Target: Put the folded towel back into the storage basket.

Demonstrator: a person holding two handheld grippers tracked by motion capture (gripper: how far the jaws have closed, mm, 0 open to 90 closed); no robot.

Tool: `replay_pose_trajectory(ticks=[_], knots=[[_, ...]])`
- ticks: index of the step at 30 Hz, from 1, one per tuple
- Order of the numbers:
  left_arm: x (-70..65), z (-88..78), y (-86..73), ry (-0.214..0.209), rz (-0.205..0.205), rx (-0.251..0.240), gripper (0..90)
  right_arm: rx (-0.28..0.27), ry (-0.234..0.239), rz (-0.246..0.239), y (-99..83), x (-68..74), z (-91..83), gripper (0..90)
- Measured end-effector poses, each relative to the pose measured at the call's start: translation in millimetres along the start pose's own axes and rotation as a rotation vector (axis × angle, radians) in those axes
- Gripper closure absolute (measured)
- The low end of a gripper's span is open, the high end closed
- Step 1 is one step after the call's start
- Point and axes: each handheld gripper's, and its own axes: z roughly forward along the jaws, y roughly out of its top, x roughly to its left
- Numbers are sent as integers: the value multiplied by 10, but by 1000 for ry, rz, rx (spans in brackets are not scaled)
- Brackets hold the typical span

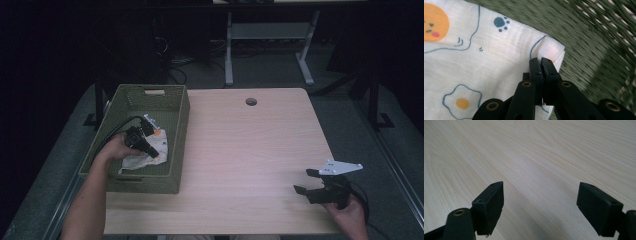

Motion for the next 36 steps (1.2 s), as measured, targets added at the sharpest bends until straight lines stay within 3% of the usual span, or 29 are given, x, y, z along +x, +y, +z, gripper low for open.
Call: replay_pose_trajectory(ticks=[2,5,12,27,30,33,36], knots=[[-40,6,-2,-25,35,7,881,-1,2,-2,3,2,6,214],[-58,-10,-6,-33,47,-2,878,4,-2,-3,6,6,8,214],[-51,-150,-52,8,10,-56,706,2,0,-6,9,11,10,214],[-129,-492,-171,52,-43,-188,514,3,5,-7,29,19,19,211],[-173,-598,-230,69,-68,-223,478,0,7,-11,45,39,28,209],[-262,-723,-292,78,-66,-299,454,1,10,-16,49,57,31,209],[-338,-811,-333,100,-65,-333,441,3,9,-17,49,58,28,209]])
